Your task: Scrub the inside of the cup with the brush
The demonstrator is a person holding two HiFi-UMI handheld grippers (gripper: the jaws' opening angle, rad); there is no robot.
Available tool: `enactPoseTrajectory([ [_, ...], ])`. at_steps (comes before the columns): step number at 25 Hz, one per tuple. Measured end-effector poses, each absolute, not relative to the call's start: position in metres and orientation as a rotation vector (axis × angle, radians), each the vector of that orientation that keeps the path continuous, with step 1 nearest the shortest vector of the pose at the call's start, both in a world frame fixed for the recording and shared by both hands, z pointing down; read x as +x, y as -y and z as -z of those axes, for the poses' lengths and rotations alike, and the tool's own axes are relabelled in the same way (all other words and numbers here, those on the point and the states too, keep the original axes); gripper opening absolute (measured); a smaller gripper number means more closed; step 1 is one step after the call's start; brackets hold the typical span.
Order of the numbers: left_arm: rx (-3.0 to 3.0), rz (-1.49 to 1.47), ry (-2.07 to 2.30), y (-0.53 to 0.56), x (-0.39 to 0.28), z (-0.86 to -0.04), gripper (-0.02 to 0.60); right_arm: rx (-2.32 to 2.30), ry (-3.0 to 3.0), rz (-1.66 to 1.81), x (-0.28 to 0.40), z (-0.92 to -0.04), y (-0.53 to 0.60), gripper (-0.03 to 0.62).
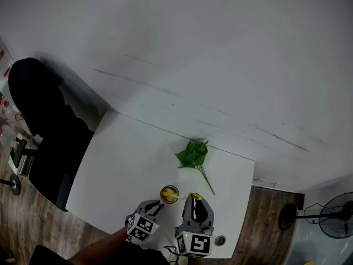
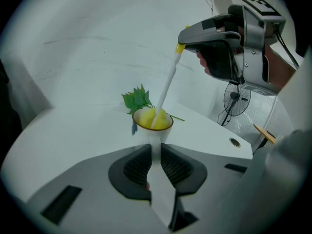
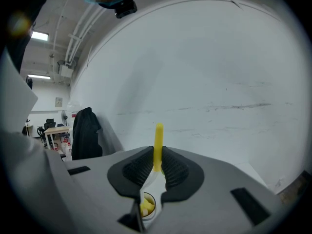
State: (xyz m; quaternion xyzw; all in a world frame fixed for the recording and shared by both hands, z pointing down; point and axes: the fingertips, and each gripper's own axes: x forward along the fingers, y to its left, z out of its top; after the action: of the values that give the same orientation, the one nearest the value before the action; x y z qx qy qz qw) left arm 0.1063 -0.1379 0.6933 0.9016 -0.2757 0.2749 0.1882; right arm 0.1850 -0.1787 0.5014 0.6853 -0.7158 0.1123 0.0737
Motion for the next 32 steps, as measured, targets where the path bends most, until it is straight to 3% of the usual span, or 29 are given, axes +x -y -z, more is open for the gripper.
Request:
enactPoseTrajectory([
  [18,2.538,-0.768,0.782,0.138,0.106,-0.694,0.072,2.024,2.154,-0.314,0.178,-0.505,0.176,0.066],
  [30,2.524,-0.755,0.745,0.136,0.105,-0.694,0.072,2.074,2.188,-0.187,0.176,-0.455,0.165,0.066],
  [32,2.528,-0.732,0.721,0.138,0.106,-0.686,0.150,2.083,2.188,-0.172,0.176,-0.450,0.161,0.066],
])
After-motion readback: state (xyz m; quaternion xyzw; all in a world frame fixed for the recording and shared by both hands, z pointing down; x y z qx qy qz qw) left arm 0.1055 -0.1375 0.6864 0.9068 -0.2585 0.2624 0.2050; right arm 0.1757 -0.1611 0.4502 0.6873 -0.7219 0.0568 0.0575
